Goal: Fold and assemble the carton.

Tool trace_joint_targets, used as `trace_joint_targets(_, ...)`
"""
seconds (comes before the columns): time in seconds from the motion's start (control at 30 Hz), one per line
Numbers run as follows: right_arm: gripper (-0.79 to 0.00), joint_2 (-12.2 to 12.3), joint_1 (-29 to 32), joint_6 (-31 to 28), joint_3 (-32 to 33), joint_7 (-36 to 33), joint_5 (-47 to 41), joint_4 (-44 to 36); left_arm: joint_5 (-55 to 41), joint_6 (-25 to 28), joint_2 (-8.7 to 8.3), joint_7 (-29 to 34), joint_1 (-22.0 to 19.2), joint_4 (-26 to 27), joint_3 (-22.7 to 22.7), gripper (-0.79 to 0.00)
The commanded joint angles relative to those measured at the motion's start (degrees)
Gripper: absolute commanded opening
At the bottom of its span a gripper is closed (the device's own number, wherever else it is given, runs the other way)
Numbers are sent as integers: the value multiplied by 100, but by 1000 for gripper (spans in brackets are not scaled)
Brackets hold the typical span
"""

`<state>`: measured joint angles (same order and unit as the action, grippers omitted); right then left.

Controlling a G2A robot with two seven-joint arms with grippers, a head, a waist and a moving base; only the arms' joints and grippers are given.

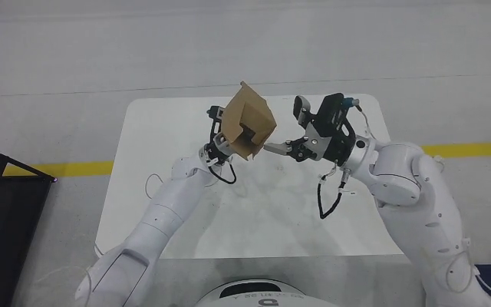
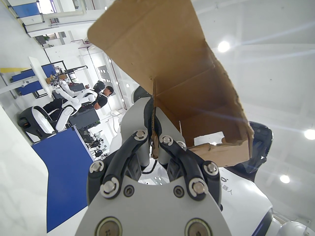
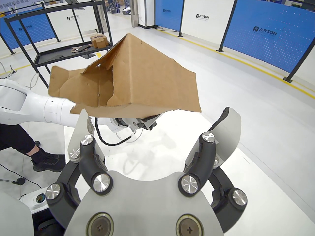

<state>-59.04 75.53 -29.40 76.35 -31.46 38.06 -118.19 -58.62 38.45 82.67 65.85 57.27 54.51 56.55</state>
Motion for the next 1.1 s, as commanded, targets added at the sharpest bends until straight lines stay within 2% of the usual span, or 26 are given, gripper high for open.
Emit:
trace_joint_targets(0.0,-15,-9,-50,43,-70,15,-27,18,63,11,19,-12,-2,-12,6,-785)
trace_joint_targets(0.17,-22,-33,-164,229,-251,-23,5,57,343,160,44,-161,-18,-42,73,-785)
trace_joint_targets(0.4,-18,-75,-317,834,-526,-179,464,41,585,260,62,-260,9,1,108,-785)
trace_joint_targets(0.57,-12,-89,-365,999,-619,-238,694,14,614,242,71,-243,27,23,133,-785)
trace_joint_targets(0.7,0,-83,-365,901,-643,-279,871,-40,608,222,79,-223,38,12,155,-785)
trace_joint_targets(0.97,0,-41,129,434,-52,837,727,-317,645,262,110,-263,2,-159,174,-785)
trace_joint_targets(1.07,-55,-25,318,108,133,1200,677,-390,519,280,139,-282,-14,-285,182,-785)
